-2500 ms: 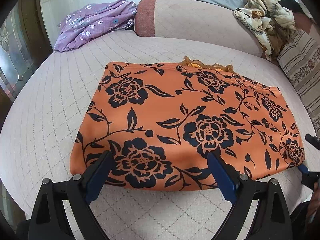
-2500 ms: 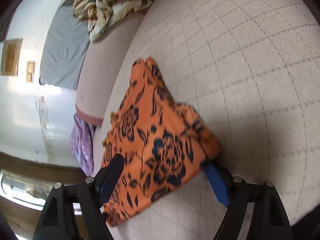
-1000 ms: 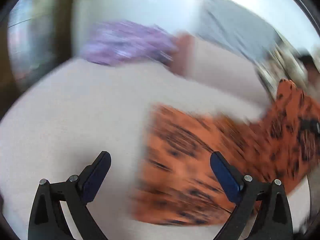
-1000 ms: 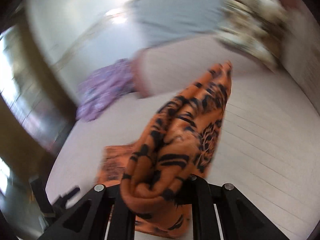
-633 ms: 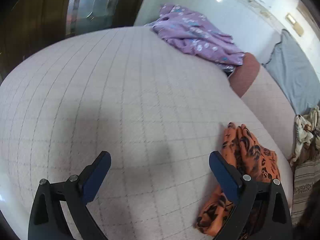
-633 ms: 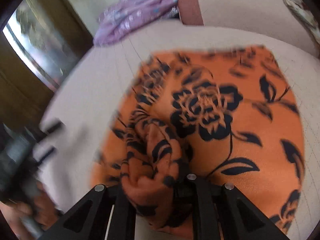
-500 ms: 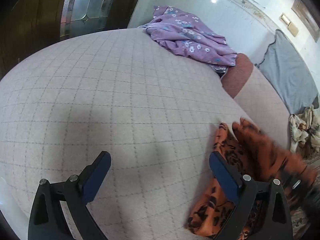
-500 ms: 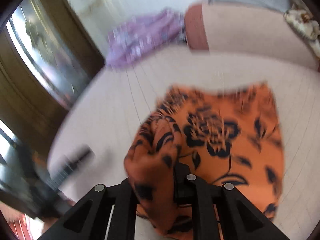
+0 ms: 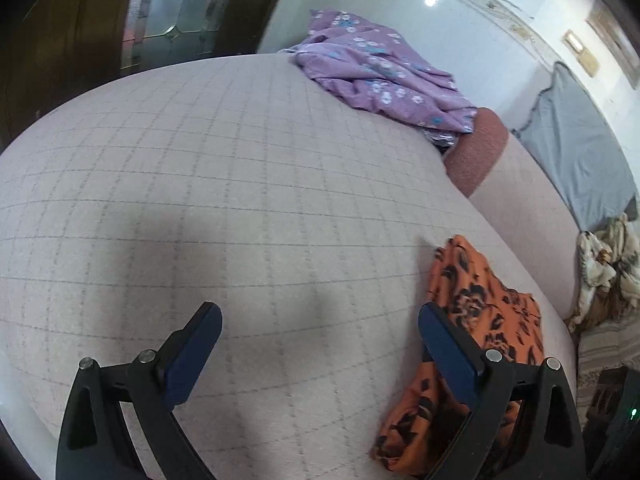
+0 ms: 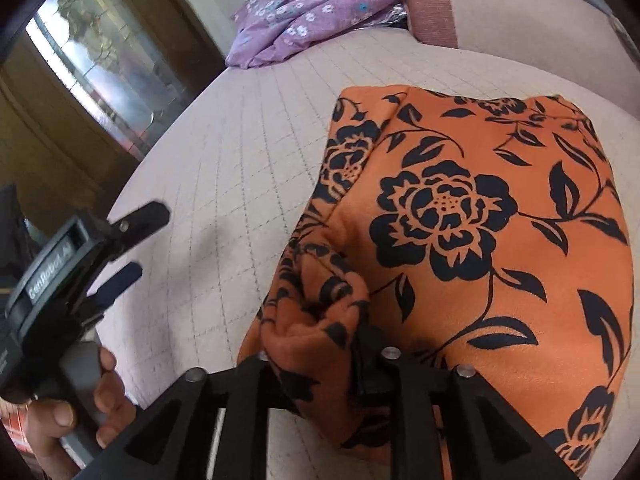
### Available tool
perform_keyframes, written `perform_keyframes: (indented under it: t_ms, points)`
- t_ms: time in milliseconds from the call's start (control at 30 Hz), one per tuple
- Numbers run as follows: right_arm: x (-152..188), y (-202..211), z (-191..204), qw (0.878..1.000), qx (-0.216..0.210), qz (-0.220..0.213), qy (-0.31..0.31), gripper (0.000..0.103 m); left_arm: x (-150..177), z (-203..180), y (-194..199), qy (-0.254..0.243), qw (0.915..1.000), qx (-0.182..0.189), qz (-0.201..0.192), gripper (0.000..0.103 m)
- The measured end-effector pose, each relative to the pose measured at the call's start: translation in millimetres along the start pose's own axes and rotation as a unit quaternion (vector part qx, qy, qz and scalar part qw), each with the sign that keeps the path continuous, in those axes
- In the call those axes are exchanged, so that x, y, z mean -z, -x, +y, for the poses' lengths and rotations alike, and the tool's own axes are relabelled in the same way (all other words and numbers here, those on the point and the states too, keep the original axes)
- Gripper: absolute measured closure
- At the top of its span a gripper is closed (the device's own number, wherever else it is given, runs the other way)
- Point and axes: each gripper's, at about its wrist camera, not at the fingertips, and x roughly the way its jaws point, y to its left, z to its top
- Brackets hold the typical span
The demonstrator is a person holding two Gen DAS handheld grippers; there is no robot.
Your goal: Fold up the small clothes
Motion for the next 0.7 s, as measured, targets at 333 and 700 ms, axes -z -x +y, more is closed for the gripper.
perform_keyframes:
  t_ms: [333, 700]
  points:
    - [87, 69, -16, 0.993, -0.079, -0.084, -0.030, 0.017, 10, -28, 16, -0.053, 0.9905, 0.125, 0.021, 0.012]
    - [153, 130, -116, 0.975, -0.082, -0.132, -0.160, 0.017, 53, -41, -20, -0.057, 0.9822, 0.080, 0.160, 0.067]
